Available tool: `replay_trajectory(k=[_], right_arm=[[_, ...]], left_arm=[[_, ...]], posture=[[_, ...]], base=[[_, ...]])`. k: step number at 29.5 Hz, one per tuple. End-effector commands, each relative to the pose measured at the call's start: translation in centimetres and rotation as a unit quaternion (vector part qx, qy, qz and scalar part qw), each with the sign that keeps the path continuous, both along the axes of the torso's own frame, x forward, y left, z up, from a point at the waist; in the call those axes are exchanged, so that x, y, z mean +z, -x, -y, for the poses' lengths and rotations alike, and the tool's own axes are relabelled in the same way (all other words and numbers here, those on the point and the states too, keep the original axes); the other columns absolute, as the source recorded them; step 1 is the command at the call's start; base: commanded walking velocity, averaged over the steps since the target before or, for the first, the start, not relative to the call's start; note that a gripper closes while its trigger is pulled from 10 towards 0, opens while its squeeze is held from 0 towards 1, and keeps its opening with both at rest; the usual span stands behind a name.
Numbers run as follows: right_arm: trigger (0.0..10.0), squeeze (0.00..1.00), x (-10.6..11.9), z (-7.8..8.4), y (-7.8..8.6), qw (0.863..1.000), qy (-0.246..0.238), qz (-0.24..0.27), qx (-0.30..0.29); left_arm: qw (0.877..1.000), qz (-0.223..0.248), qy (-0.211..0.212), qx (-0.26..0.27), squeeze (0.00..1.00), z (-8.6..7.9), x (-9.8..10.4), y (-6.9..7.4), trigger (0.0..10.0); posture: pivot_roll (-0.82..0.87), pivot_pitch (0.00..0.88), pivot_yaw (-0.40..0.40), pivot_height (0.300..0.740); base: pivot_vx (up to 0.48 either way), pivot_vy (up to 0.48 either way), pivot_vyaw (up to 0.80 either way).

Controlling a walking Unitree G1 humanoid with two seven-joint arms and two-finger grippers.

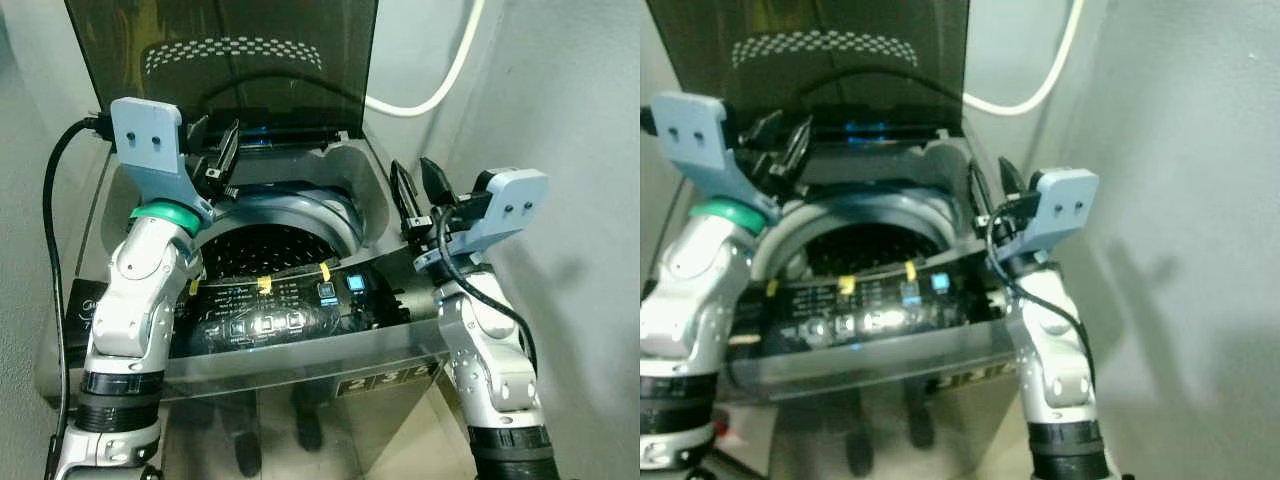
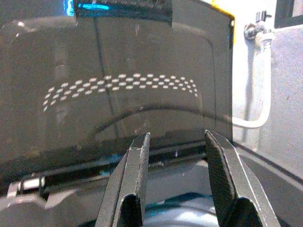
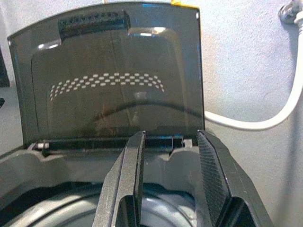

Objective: Clothes washing

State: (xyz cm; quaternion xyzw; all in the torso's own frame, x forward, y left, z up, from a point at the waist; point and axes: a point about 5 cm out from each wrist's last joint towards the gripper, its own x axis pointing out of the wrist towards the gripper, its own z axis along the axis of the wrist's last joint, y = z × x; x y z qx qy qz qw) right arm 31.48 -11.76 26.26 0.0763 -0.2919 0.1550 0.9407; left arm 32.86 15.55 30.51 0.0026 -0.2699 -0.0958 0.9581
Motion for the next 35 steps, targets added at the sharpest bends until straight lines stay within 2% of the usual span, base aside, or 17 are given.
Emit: replay_trajectory(k=[1,17,22,35], right_arm=[[10.0,0.0,-0.2,-0.1,-0.1,1.0,0.009,-0.001,-0.003],[10.0,0.0,-0.3,-0.2,0.0,1.0,0.024,-0.001,-0.007],[10.0,0.0,-0.4,-0.2,-0.1,1.0,0.03,-0.002,-0.008],[10.0,0.0,-1.1,-0.3,-0.1,0.999,0.047,-0.011,-0.004]], left_arm=[[1.0,0.001,0.004,0.006,0.0,-0.1,0.0,-0.1,10.0],[1.0,0.002,0.003,0.009,0.0,0.1,0.1,-0.2,10.0],[1.0,0.003,0.003,0.009,0.0,0.1,0.2,-0.1,10.0],[0.999,-0.009,-0.034,-0.021,0.0,1.7,-0.9,0.1,10.0]], posture=[[-0.01,0.068,0.027,0.74],[-0.01,0.072,0.029,0.74],[-0.01,0.072,0.029,0.74],[-0.01,0.076,0.028,0.74]], base=[[-0.379,0.0,0.0],[-0.419,0.0,0.0],[-0.358,0.0,0.66],[0.0,0.0,0.8]])
